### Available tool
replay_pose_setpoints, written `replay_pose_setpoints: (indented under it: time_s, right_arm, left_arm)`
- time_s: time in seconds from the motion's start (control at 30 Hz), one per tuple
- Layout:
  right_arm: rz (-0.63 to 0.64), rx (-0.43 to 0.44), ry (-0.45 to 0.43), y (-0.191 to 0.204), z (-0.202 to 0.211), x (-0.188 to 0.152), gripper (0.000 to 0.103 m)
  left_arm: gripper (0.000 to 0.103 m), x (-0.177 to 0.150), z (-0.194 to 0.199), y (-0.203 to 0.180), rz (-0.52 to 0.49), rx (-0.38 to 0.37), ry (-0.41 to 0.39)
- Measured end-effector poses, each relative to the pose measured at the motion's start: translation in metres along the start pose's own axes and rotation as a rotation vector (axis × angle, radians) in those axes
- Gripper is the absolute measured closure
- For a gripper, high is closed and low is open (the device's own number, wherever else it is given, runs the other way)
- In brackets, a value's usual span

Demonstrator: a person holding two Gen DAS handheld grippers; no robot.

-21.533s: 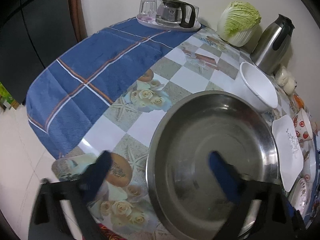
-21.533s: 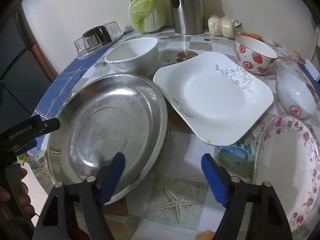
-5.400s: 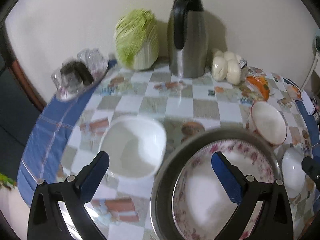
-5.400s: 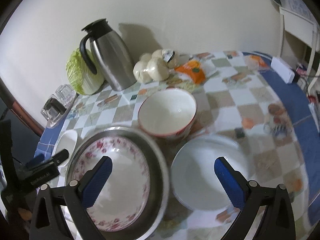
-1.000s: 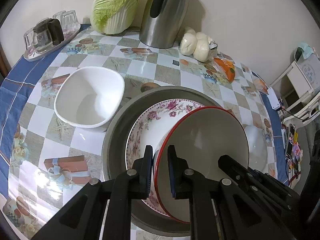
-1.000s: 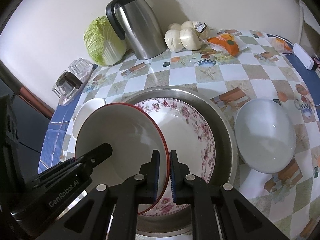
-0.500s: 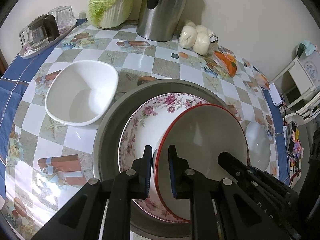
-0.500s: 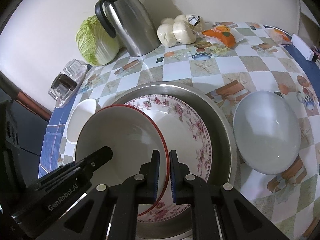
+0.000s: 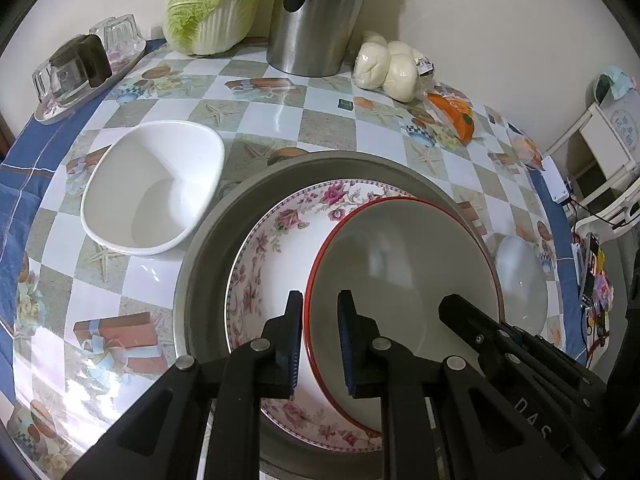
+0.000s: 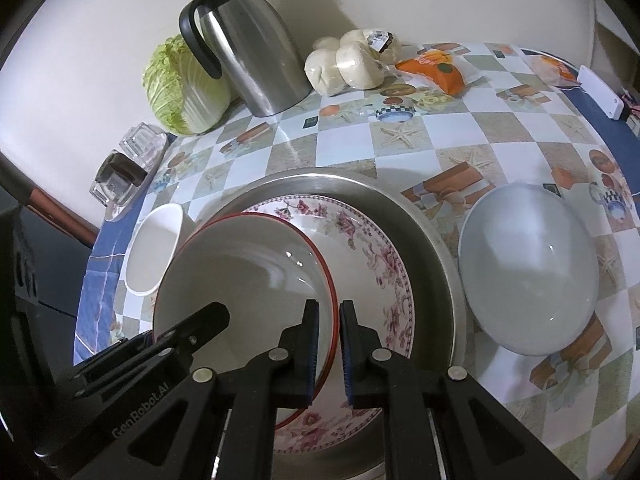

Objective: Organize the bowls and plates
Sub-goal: 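Lower the red-patterned bowl onto the plate inside the basin, then open both grippers and withdraw them from the red-patterned bowl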

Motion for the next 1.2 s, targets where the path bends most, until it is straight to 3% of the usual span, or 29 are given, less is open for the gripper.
replay_pose_setpoints:
  time_s: [0.87,1.2]
  right_arm:
    - [0.002,-0.054,-0.012,0.001,-0.0028,0.0074,0.09]
    - [0.008,-0.071,-0.015,0.002,-0.0015,0.0081,0.09]
  left_arm:
    - [0.087,0.005,-0.0088,-0.0027,-0.003,-0.037,0.002]
    - [0.075,0.0048,-0.0082,-0.0045,-0.03,-0.028,-0.006]
Point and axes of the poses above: each gripper's, at about its wrist camera, not at the fingertips, and z roughly against the way its jaws point, y to its left, x to its top, the point moved 3 cm from there along -z, roughly the way its jaws point, and after that the axes turned 5 degrees about x, right-handed, at the moved point
